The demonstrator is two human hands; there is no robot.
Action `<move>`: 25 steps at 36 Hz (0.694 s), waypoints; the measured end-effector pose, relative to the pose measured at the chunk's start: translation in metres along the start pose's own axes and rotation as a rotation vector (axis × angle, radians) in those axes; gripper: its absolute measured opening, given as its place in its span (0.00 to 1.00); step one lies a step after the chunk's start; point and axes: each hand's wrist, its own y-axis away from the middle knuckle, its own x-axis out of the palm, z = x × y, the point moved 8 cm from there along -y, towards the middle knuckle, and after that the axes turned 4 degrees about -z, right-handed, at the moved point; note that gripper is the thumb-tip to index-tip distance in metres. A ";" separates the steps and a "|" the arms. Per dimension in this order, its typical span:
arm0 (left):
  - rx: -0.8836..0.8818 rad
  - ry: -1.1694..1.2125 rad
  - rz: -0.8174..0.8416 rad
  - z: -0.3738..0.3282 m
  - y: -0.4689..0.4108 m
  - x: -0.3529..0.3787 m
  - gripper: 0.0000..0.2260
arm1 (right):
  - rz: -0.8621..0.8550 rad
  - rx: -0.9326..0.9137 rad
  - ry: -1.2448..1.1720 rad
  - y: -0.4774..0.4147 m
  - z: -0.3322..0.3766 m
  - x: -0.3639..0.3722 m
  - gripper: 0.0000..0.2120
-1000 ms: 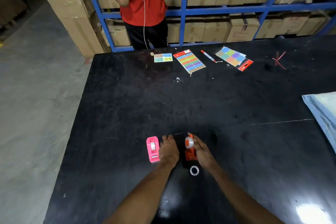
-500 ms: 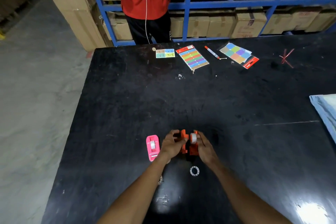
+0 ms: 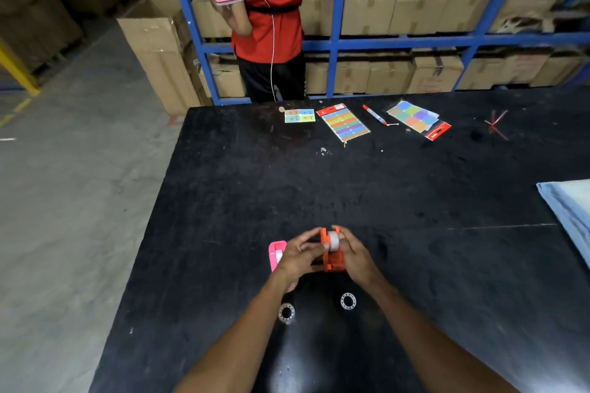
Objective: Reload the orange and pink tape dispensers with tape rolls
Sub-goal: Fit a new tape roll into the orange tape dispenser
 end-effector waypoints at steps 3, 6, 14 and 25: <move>0.009 0.032 -0.004 -0.004 0.009 -0.003 0.20 | 0.018 -0.015 0.027 0.004 0.009 0.000 0.16; 0.009 0.047 0.009 -0.008 0.017 -0.006 0.20 | 0.033 -0.048 0.052 0.012 0.024 0.001 0.15; 0.035 0.051 -0.015 -0.014 0.028 -0.018 0.21 | 0.036 -0.037 0.071 0.017 0.037 0.011 0.18; 0.010 0.062 -0.024 -0.012 0.030 -0.025 0.22 | 0.156 0.093 -0.057 0.022 0.027 0.025 0.19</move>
